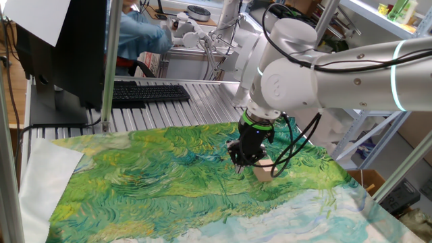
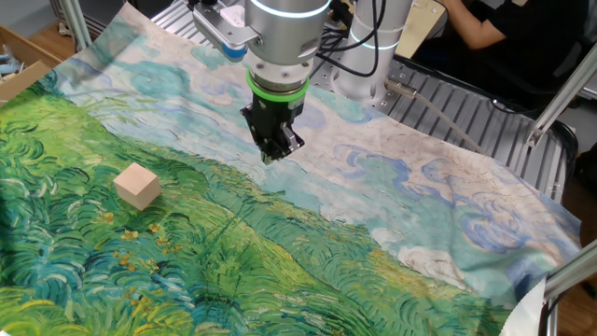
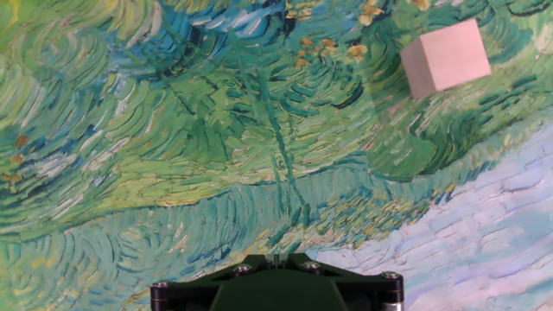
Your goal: Pick up the small block on the left and move it to the right
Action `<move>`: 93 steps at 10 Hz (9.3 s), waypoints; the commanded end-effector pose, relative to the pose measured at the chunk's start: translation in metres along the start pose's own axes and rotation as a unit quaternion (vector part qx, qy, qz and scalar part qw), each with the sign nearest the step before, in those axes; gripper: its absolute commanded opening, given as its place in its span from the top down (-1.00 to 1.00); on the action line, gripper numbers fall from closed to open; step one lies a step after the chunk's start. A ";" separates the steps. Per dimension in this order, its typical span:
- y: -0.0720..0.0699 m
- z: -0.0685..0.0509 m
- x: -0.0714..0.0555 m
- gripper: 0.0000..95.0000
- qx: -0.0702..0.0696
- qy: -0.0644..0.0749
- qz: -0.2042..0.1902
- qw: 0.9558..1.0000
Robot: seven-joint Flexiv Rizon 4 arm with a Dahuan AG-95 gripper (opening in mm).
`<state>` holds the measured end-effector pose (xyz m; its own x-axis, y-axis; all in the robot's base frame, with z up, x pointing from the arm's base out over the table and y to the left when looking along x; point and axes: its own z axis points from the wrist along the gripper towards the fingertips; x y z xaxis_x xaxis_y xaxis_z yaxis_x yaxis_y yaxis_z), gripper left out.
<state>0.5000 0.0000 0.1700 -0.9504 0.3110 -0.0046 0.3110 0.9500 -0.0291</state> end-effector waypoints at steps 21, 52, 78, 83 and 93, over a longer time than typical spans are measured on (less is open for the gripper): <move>-0.058 -0.001 -0.044 1.00 -0.001 -0.009 -0.063 0.998; -0.140 -0.026 -0.113 1.00 0.000 -0.017 -0.134 0.991; -0.140 -0.026 -0.113 1.00 -0.001 -0.017 -0.061 0.998; -0.140 -0.026 -0.113 1.00 -0.001 -0.017 0.004 1.000; -0.140 -0.026 -0.113 1.00 -0.008 -0.039 0.072 0.997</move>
<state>0.5592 -0.1674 0.2011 -0.8922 0.4421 -0.0926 0.4447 0.8956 -0.0089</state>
